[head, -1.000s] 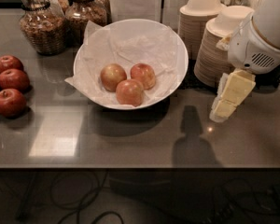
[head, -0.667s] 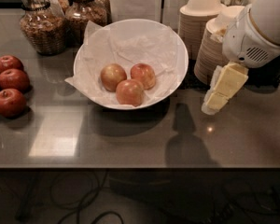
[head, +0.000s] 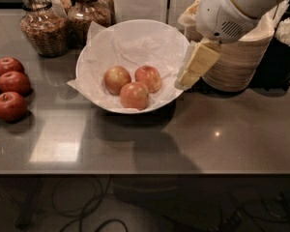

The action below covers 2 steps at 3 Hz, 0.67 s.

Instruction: Pick apple from white bowl

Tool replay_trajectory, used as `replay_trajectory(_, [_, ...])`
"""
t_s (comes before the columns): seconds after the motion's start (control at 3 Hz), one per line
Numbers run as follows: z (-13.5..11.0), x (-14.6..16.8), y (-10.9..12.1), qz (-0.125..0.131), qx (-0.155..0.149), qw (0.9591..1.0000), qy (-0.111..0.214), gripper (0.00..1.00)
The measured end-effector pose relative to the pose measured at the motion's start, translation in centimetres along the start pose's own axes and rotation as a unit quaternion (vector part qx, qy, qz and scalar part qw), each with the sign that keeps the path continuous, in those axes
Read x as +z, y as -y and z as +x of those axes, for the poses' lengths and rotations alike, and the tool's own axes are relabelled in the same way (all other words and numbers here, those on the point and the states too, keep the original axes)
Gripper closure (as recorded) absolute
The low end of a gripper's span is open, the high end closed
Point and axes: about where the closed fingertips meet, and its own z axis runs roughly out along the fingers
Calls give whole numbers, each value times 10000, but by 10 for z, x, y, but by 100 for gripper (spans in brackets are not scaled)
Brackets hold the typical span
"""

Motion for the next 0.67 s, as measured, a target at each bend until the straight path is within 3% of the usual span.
replay_trajectory(0.33, [-22, 17, 9, -136, -178, 9996, 196, 21])
replay_trajectory(0.67, [-23, 18, 9, -141, -184, 9995, 202, 15])
